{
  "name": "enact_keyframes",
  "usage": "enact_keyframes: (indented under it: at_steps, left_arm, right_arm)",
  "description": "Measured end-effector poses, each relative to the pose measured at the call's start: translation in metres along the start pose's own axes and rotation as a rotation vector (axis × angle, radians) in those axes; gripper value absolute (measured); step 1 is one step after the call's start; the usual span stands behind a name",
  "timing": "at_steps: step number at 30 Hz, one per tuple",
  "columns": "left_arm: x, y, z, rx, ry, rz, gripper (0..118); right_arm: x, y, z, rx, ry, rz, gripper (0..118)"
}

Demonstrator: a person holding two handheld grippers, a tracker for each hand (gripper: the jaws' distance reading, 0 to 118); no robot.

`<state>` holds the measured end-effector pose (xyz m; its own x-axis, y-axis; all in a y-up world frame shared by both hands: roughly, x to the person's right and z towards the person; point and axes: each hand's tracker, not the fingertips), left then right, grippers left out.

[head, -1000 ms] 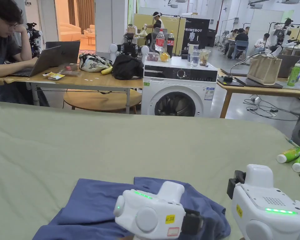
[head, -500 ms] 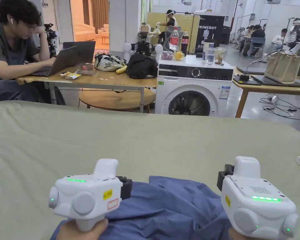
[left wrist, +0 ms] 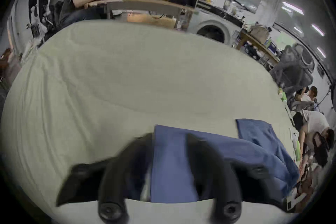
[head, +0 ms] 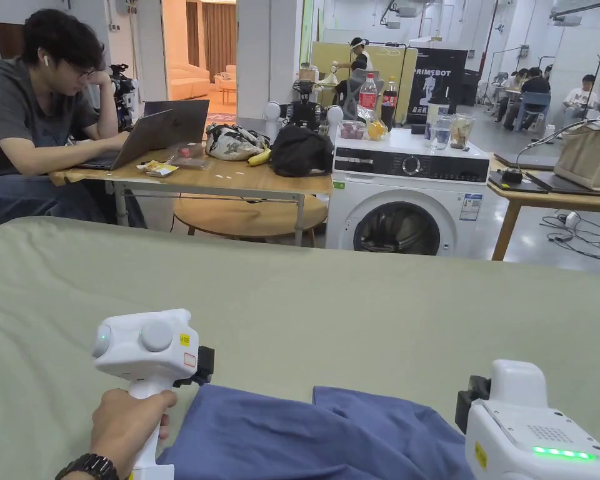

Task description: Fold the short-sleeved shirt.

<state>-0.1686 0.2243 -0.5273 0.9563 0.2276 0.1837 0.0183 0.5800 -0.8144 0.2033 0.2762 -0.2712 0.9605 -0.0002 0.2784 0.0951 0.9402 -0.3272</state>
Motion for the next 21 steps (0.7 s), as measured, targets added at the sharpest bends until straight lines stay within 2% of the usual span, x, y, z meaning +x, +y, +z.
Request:
enact_keyframes:
  at_steps: [1,2,6,8,10,12,14,16,19,21]
  left_arm:
    - [0.0,0.003,-0.012,-0.027,0.018,0.004,55]
    - [0.0,0.002,-0.022,-0.041,0.04,0.008,60]
    - [0.003,-0.002,-0.06,-0.127,0.08,-0.025,60]
    - [0.008,-0.012,-0.072,-0.137,0.107,-0.107,60]
    - [0.015,-0.018,-0.064,-0.052,0.141,-0.121,51]
    - [0.023,-0.021,-0.061,-0.066,0.113,-0.162,2]
    - [0.028,-0.022,-0.056,-0.066,0.066,-0.23,0]
    - [0.03,-0.026,-0.045,-0.013,0.108,-0.265,0]
    - [0.022,-0.03,-0.023,0.034,0.029,-0.196,0]
    - [0.019,-0.037,-0.004,0.081,0.032,-0.197,0]
  right_arm:
    - [0.002,-0.001,-0.001,-0.004,-0.005,0.001,0]
    - [0.004,-0.002,-0.001,-0.008,-0.007,0.001,0]
    - [0.015,-0.006,-0.004,-0.025,-0.026,0.012,0]
    - [0.021,-0.007,-0.005,-0.036,-0.044,0.025,0]
    - [0.028,-0.008,-0.004,-0.048,-0.052,0.033,0]
    - [0.036,-0.008,-0.003,-0.044,-0.064,0.03,0]
    - [0.044,-0.007,-0.006,-0.052,-0.074,0.025,0]
    - [0.053,-0.003,-0.01,-0.07,-0.074,0.013,0]
    - [0.066,0.003,-0.026,-0.142,-0.043,0.006,0]
    - [0.072,0.004,-0.043,-0.218,-0.02,0.003,0]
